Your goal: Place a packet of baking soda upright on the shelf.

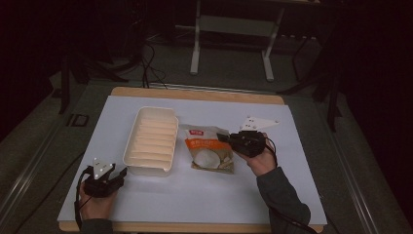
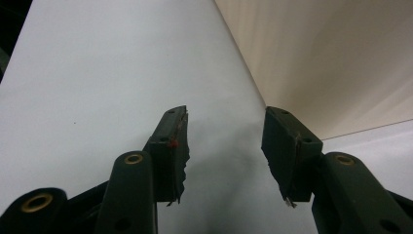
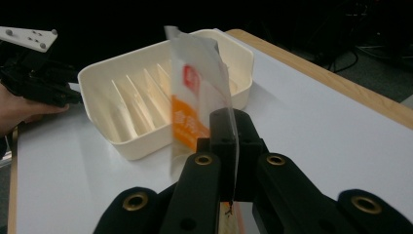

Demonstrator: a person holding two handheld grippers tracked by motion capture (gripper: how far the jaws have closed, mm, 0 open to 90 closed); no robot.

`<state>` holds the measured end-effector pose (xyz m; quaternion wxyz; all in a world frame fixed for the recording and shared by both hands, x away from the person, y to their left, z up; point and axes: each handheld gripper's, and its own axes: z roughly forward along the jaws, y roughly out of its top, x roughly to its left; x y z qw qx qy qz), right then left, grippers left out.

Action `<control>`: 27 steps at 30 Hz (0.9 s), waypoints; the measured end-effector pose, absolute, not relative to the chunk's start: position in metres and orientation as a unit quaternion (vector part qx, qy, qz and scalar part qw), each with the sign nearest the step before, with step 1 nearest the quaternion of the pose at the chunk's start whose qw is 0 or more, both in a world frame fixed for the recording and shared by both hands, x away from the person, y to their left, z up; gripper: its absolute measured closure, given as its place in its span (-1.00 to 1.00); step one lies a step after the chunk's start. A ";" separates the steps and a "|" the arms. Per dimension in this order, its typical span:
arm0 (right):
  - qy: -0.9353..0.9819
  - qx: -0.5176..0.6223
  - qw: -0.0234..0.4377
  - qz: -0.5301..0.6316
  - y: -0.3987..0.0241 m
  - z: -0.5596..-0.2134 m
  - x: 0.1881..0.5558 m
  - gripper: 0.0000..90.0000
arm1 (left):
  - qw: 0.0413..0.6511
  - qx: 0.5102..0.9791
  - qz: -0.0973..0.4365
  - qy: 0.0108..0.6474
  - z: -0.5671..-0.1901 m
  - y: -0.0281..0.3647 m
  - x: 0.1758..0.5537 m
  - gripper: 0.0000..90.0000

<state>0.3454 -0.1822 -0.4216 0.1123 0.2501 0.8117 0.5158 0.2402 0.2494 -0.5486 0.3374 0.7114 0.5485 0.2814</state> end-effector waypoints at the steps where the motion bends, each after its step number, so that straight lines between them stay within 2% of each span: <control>1: 0.812 0.249 0.113 0.515 -0.181 -0.421 0.345 1.00 | 0.337 0.712 0.281 0.548 -0.549 0.250 0.240 0.16; 17: 0.807 0.233 0.119 0.529 -0.169 -0.403 0.346 1.00 | 0.339 0.711 0.281 0.548 -0.548 0.250 0.240 0.21; 27: 0.803 0.219 0.118 0.541 -0.159 -0.391 0.346 1.00 | 0.343 0.716 0.275 0.543 -0.548 0.251 0.239 0.74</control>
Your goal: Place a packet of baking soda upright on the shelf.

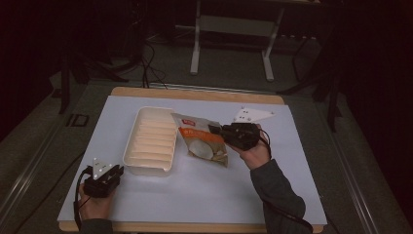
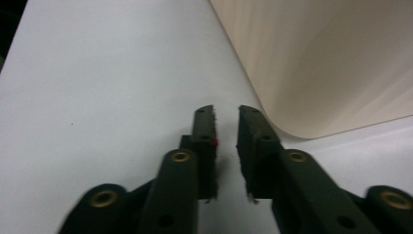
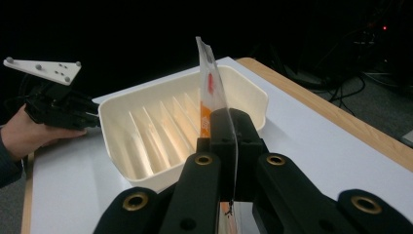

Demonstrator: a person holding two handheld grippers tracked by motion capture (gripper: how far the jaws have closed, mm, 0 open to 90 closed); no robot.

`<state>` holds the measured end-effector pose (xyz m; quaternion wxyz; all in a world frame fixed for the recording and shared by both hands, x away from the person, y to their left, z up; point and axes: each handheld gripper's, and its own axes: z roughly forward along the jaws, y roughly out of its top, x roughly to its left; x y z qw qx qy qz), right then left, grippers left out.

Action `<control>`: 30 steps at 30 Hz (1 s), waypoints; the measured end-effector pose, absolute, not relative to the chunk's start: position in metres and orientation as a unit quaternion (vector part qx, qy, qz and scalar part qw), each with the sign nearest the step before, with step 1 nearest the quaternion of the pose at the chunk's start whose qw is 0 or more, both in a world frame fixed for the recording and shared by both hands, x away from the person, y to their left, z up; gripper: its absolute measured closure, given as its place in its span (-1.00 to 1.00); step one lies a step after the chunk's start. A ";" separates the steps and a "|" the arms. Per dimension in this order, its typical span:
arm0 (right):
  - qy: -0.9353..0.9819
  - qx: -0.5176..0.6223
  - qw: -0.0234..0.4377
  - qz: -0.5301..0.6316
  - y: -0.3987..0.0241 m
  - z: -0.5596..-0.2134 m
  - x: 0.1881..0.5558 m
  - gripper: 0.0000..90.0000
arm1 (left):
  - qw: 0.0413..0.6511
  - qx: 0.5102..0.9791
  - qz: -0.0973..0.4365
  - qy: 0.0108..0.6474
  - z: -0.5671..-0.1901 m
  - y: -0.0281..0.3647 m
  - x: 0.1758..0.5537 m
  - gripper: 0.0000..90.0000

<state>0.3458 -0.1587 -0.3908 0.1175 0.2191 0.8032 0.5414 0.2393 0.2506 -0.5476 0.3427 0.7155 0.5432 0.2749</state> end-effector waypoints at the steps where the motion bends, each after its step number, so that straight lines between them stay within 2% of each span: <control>1: 0.803 0.217 0.118 0.542 -0.158 -0.390 0.346 1.00 | 0.343 0.716 0.274 0.543 -0.548 0.251 0.239 0.80; 5: 0.802 0.215 0.116 0.546 -0.154 -0.387 0.346 1.00 | 0.348 0.721 0.268 0.536 -0.547 0.250 0.239 0.98; 30: 0.792 0.189 0.108 0.570 -0.142 -0.367 0.343 1.00 | 0.359 0.743 0.258 0.503 -0.547 0.238 0.240 0.99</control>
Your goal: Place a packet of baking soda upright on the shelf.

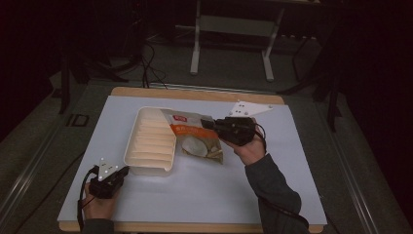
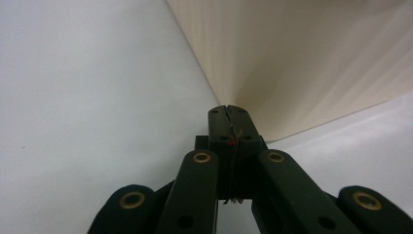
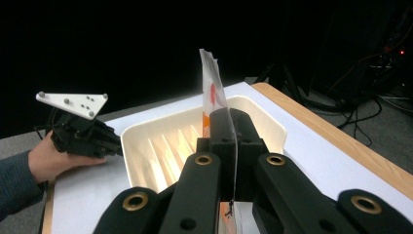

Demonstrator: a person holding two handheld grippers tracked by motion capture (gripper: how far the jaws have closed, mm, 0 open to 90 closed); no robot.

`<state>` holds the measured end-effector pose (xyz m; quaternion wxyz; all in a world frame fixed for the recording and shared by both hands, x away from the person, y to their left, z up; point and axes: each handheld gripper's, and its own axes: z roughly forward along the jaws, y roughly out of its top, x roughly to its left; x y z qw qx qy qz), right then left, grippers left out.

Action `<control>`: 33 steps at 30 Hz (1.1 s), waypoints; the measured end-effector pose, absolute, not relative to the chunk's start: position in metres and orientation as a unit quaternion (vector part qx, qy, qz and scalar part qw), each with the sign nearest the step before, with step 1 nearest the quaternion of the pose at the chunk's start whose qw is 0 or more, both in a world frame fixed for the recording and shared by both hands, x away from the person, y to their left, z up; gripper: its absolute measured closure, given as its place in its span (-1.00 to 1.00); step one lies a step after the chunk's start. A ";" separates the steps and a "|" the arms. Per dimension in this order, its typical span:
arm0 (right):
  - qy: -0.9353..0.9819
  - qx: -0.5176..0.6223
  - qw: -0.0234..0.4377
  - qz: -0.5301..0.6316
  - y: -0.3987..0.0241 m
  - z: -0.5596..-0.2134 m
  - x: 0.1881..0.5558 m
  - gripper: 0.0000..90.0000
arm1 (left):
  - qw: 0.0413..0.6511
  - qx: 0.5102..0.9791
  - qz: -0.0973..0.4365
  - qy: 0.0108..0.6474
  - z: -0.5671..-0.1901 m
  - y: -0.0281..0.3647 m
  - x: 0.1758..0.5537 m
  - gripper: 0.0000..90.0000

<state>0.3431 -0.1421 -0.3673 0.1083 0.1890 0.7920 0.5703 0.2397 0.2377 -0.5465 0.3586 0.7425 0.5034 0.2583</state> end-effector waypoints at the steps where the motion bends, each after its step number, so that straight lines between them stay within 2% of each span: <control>1: 0.791 0.187 0.107 0.572 -0.141 -0.367 0.343 1.00 | 0.358 0.744 0.258 0.502 -0.546 0.237 0.240 0.99; 33: 0.794 0.148 0.070 0.586 -0.087 -0.368 0.344 1.00 | 0.354 0.742 0.263 0.506 -0.546 0.238 0.239 0.99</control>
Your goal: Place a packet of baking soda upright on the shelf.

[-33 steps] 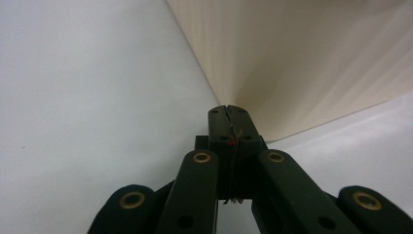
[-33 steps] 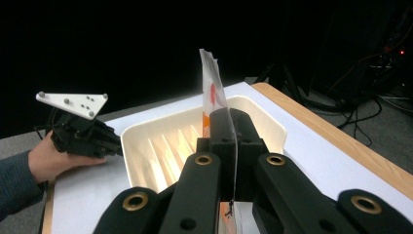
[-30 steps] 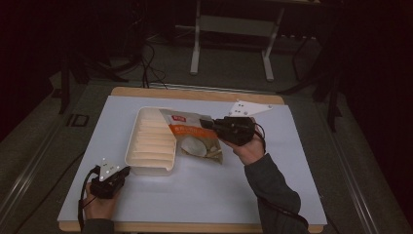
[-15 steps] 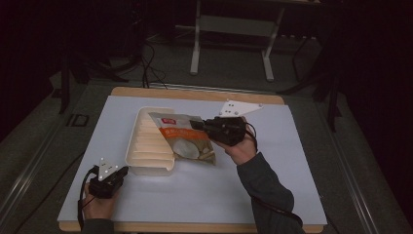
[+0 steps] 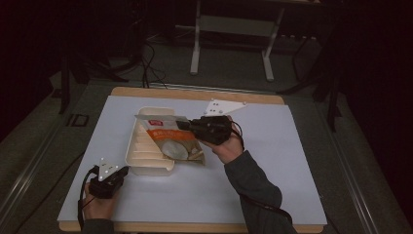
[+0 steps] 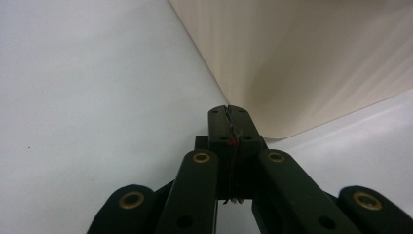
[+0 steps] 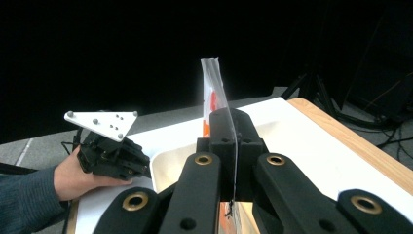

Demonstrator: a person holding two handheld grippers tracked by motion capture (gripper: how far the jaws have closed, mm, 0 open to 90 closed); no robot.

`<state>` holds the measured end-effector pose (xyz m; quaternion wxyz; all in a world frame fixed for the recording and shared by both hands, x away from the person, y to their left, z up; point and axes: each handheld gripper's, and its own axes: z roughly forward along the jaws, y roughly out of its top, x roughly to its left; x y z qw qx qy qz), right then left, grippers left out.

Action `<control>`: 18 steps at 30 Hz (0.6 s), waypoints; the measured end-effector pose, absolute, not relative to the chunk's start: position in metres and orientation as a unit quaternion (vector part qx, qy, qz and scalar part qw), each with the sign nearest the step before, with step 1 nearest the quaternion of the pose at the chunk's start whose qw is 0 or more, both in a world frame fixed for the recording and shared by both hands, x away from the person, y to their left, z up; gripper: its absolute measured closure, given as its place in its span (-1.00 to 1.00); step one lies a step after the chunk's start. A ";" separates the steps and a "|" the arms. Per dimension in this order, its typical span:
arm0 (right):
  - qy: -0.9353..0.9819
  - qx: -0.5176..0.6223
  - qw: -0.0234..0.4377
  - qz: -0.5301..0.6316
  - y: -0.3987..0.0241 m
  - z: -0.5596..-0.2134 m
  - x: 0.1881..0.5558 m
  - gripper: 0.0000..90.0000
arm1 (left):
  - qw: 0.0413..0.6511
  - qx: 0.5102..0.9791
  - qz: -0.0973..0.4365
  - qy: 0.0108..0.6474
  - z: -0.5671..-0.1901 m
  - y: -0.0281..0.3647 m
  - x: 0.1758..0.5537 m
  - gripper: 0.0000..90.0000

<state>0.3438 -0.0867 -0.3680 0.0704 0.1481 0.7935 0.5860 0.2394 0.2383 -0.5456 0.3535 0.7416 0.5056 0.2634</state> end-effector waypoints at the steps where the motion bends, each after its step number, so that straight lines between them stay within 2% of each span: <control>1: 0.794 0.147 0.069 0.586 -0.084 -0.369 0.345 1.00 | 0.353 0.742 0.263 0.505 -0.546 0.238 0.239 0.99; 18: 0.787 0.143 0.032 0.599 -0.036 -0.381 0.357 1.00 | 0.354 0.743 0.266 0.502 -0.546 0.238 0.238 0.99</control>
